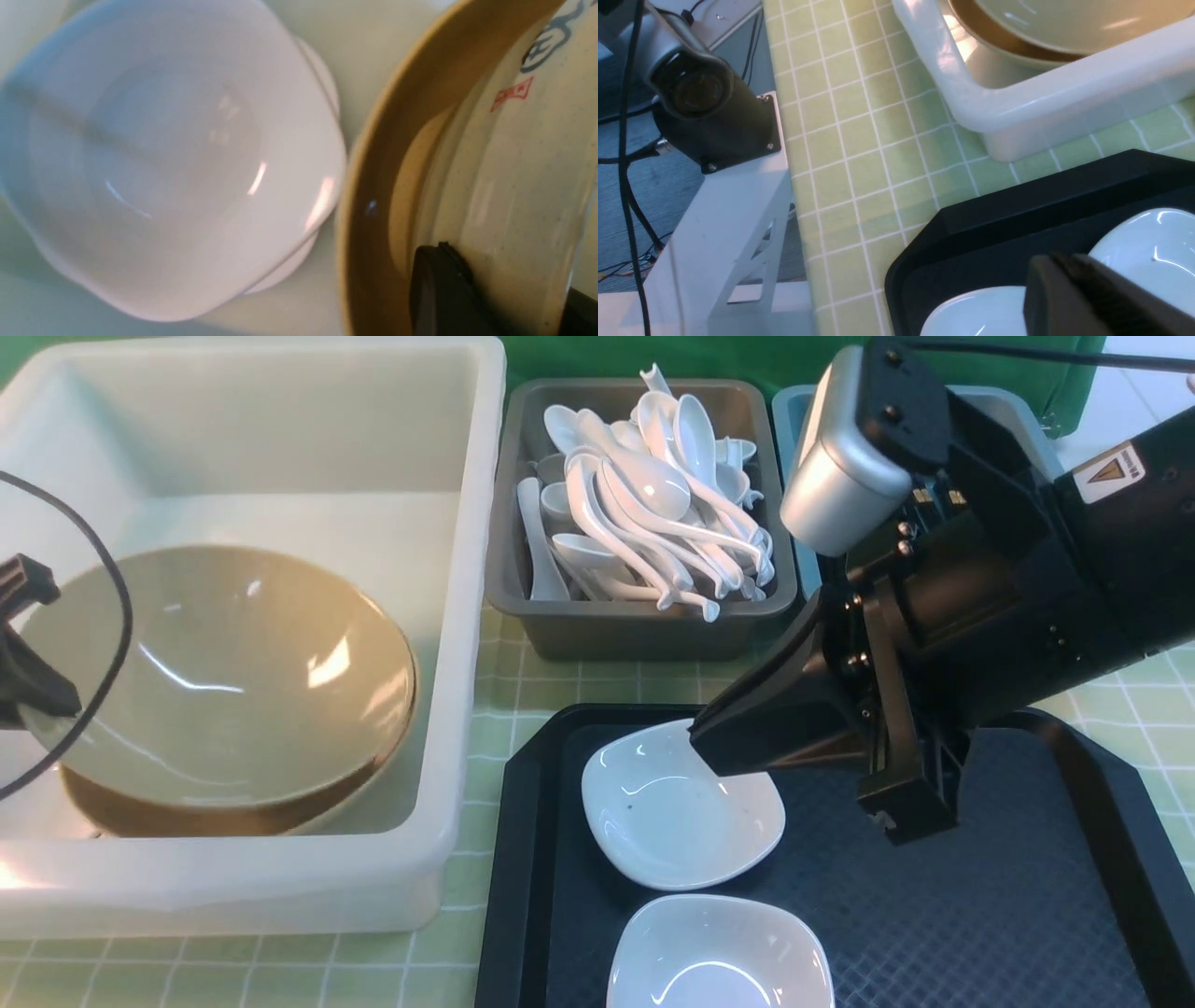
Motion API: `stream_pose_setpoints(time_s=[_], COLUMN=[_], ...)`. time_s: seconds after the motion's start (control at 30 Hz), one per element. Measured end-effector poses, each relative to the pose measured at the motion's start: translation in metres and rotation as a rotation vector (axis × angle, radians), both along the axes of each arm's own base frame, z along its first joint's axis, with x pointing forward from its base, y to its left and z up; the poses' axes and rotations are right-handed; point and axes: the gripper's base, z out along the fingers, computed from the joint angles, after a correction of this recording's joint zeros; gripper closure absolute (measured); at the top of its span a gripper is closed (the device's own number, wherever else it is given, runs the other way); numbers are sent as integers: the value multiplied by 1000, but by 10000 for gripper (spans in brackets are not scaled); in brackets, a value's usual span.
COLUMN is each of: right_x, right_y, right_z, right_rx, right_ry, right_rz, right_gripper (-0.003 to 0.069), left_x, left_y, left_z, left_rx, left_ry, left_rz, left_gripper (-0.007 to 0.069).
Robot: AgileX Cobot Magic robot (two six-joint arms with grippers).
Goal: On green table put chopsticks spoon bowls plates into blue grey white boxes.
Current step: 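Place the tan bowl onto the bowl stack in the left bin with the left gripper, then reach for and grasp the small white dish on the black tray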
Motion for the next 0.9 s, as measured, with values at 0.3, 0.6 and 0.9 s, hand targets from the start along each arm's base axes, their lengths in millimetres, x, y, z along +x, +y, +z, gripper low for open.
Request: stream_pose_setpoints(time_s=[0.3, 0.6, 0.9], right_x=[0, 5, 44], right_y=[0, -4, -33], right_z=[0, -3, -57], right_rx=[5, -38, -174], right_ry=[17, 40, 302], right_rz=[-18, -108, -485], right_gripper=[612, 596, 471], left_x=[5, 8, -27], left_y=[-16, -23, -112], left_z=[-6, 26, 93], left_rx=[122, 235, 150], left_ry=[93, 104, -213], left_rz=[-27, -72, -488], left_gripper=[293, -31, -37])
